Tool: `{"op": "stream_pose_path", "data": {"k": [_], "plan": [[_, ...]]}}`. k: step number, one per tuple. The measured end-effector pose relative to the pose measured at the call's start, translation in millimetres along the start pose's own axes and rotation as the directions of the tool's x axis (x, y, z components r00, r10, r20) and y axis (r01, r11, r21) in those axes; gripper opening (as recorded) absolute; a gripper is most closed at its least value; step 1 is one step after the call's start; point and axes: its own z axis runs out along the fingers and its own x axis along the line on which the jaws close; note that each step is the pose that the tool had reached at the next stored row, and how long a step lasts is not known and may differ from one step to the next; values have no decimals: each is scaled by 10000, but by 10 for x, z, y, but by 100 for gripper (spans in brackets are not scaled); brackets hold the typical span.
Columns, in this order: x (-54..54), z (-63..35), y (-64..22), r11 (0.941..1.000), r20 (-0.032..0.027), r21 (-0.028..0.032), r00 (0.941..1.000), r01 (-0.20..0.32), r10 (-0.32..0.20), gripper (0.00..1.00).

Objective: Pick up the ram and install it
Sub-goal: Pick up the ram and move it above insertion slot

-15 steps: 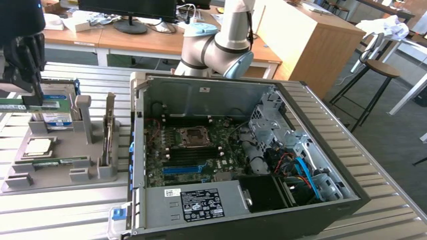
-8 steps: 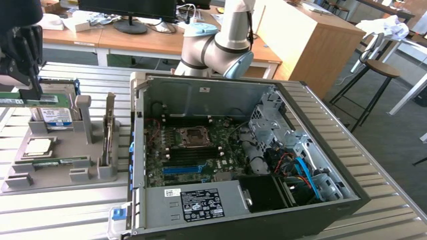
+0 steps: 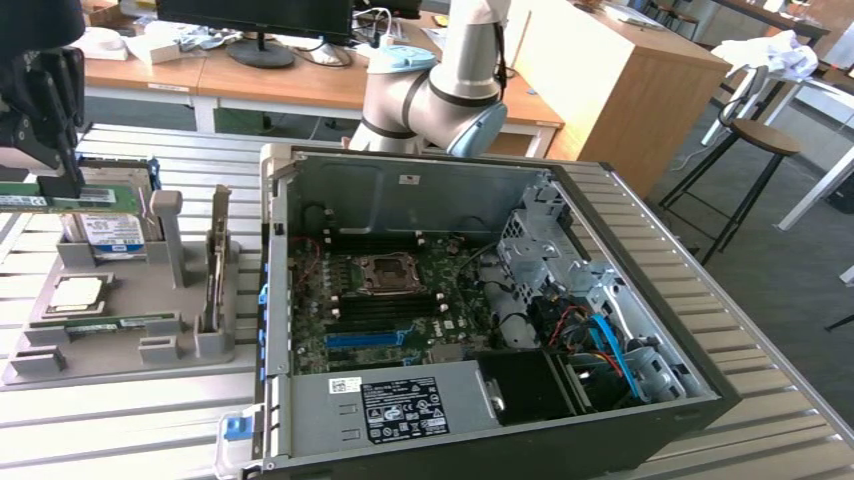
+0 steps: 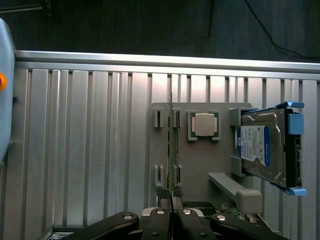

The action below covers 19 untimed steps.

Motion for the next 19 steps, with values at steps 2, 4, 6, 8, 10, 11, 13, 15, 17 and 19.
{"op": "stream_pose_path", "data": {"k": [2,4,6,8,10,11,13,15,17,19], "plan": [[0,-1,-5,10000,-1,-1,10000,1,-1,11],[1,-1,-22,10000,-1,0,10000,2,-2,11],[1,-2,-48,10000,0,0,10000,0,0,11],[1,-4,-78,10000,0,-1,10000,1,-1,11],[1,-5,-108,10000,0,0,10000,0,0,11],[1,-5,-123,10000,0,0,10000,0,0,11],[1,-7,-155,10000,0,0,10000,0,0,11],[2,-8,-188,10000,1,1,10000,0,0,11],[2,-10,-226,10000,0,0,10000,0,0,11],[2,-12,-270,10000,0,-1,10000,0,0,11]]}}
